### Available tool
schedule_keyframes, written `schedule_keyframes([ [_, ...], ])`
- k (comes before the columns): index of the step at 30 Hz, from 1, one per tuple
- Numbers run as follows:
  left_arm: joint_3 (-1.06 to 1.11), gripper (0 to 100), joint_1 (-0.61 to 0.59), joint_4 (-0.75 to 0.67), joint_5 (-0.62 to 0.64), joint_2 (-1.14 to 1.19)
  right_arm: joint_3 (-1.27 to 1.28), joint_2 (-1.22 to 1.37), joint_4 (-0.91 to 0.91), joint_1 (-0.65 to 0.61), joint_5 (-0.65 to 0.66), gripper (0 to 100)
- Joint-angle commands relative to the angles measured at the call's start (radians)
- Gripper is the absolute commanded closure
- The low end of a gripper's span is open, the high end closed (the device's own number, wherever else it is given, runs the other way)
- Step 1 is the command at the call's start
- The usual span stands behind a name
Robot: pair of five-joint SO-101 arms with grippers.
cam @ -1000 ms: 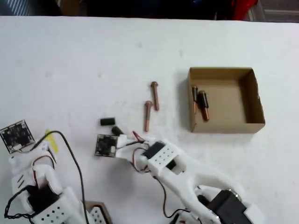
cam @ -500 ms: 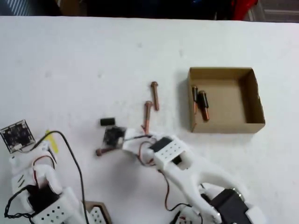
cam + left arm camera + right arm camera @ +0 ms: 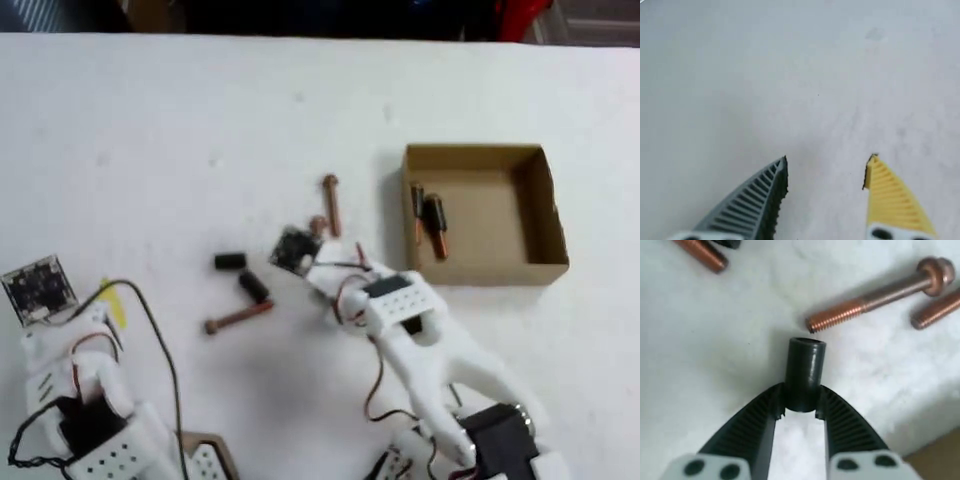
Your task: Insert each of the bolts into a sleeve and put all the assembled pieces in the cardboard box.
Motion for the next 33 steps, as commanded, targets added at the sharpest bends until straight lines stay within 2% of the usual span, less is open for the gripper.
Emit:
schedule_keyframes([
  [1,-0.008,73,0.015,0.005,-0.009,-0.012,-0.008,-0.038,0.039,0.033,0.005,89.9],
  [4,-0.008,73,0.015,0.005,-0.009,-0.012,-0.008,-0.038,0.065,0.035,0.005,83.3],
  [9,-0.008,73,0.015,0.005,-0.009,-0.012,-0.031,-0.038,0.085,0.028,0.003,85.1],
  [14,0.003,73,0.016,-0.003,-0.011,-0.012,-0.181,-0.038,0.266,0.024,0.002,85.1],
  [18,0.012,73,0.016,-0.02,-0.011,-0.012,-0.284,-0.027,0.334,0.024,0.002,85.1],
  [21,0.012,73,0.016,-0.02,-0.011,-0.012,-0.31,-0.027,0.338,0.01,-0.017,85.1],
  [28,0.012,73,0.016,-0.018,-0.011,-0.012,-0.311,-0.025,0.323,-0.12,-0.081,85.4],
  [33,0.012,73,0.016,-0.017,-0.011,-0.012,-0.345,0.044,0.282,-0.064,-0.081,85.4],
])
